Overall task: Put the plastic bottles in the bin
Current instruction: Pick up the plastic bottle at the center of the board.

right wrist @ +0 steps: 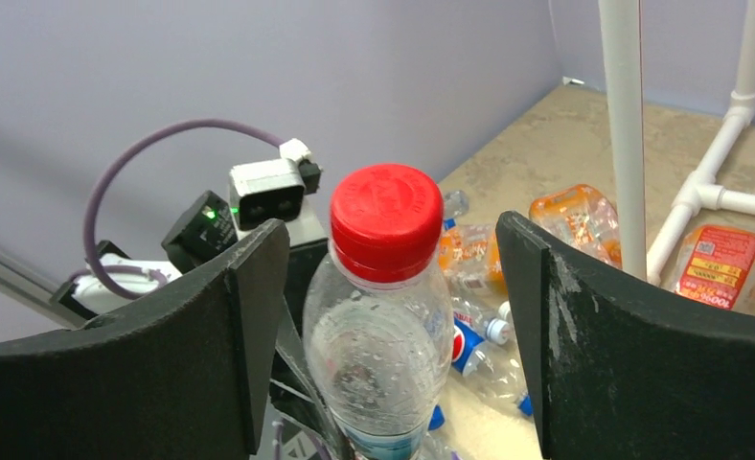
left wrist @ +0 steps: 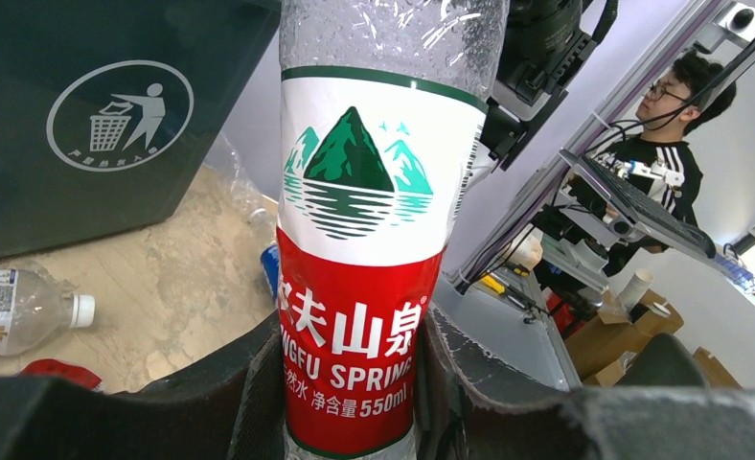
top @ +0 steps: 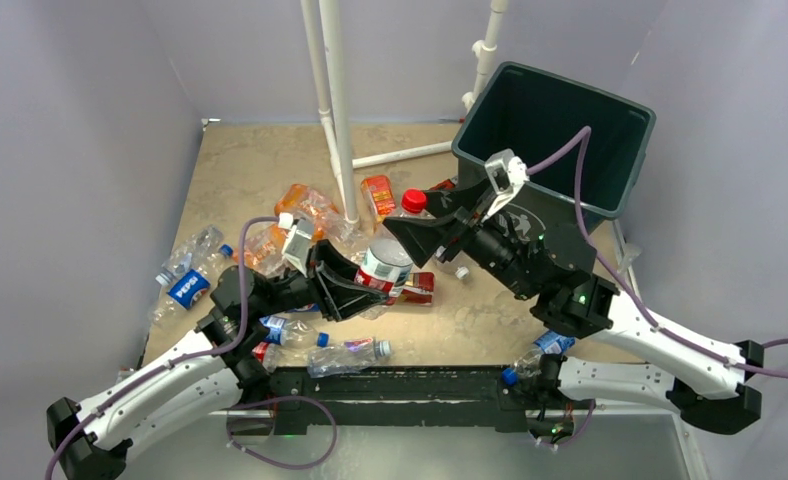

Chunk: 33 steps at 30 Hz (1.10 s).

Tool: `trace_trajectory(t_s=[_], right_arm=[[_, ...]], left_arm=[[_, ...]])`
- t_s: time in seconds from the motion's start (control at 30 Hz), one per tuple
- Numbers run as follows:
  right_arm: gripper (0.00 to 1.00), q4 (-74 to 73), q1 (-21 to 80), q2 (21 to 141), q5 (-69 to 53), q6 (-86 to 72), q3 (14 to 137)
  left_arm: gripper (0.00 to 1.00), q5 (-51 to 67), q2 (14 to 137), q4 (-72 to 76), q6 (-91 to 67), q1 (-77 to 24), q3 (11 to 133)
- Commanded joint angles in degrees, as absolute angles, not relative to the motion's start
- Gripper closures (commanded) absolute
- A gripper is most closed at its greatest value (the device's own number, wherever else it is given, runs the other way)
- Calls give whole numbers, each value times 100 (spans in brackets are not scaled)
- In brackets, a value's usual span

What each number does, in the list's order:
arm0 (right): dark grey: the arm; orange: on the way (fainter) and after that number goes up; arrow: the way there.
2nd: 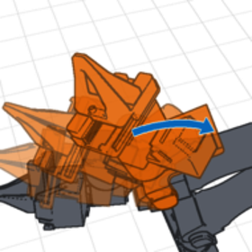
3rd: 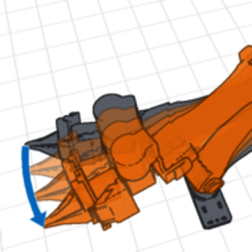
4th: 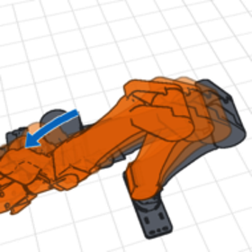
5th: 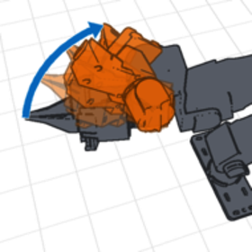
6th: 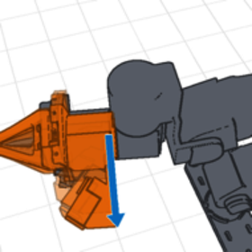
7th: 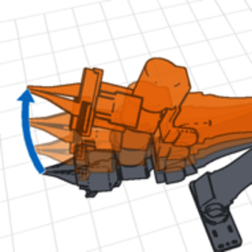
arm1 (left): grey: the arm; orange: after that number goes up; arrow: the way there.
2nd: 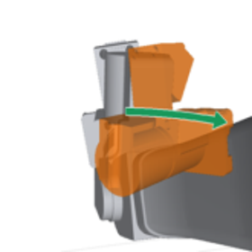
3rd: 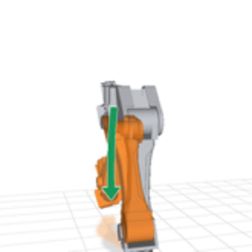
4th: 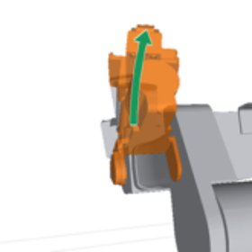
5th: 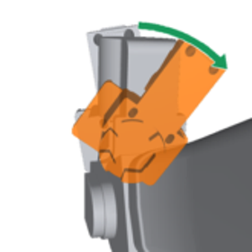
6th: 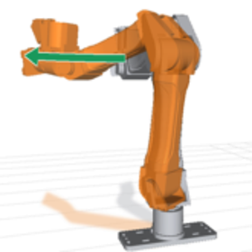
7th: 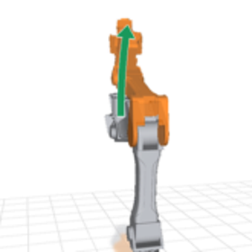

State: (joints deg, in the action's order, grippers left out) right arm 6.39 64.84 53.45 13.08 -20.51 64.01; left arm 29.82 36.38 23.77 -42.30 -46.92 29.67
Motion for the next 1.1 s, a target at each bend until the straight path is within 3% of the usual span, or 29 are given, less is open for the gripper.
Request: trace_trajectory(t_s=[0.0, 0.17, 0.33, 0.4, 0.43, 0.5, 0.53, 0.57, 0.63, 0.8, 1.07], right_arm=[[23, 1008, 6441, 5233, 1257, -2072, 6443], [39, 913, 6369, 5422, 1004, -2282, 6643], [66, 1070, 6328, 5422, 910, -2417, 6570], [72, 1216, 6328, 5362, 891, -2434, 6450], [74, 1247, 6328, 5339, 863, -2420, 6437], [80, 1345, 6328, 5287, 766, -2374, 6401], [87, 1394, 6328, 5258, 740, -2315, 6403], [99, 1372, 6328, 5255, 735, -2213, 6454], [100, 1279, 6328, 5275, 823, -2072, 6585], [100, 1107, 6328, 5481, 761, -1717, 7082], [100, 928, 6328, 5731, 905, -1420, 7742]], left_arm=[[78, 2973, 3529, 2387, -4102, -4693, 3178], [79, 2936, 3425, 2306, -4090, -4693, 3143], [80, 2923, 3345, 2191, -4050, -4693, 3138], [76, 2903, 3304, 2099, -4019, -4693, 3148], [69, 2863, 3266, 2032, -4003, -4693, 3149], [38, 2656, 3171, 1800, -3971, -4693, 3166], [27, 2417, 3111, 1580, -3930, -4693, 3206], [19, 2078, 3032, 1325, -3887, -4698, 3248], [10, 1350, 2829, 797, -3851, -4698, 3321], [2, -26, 2097, -77, -4009, -4698, 3464], [1, -1332, 1182, -1509, -4067, -4697, 4024]])
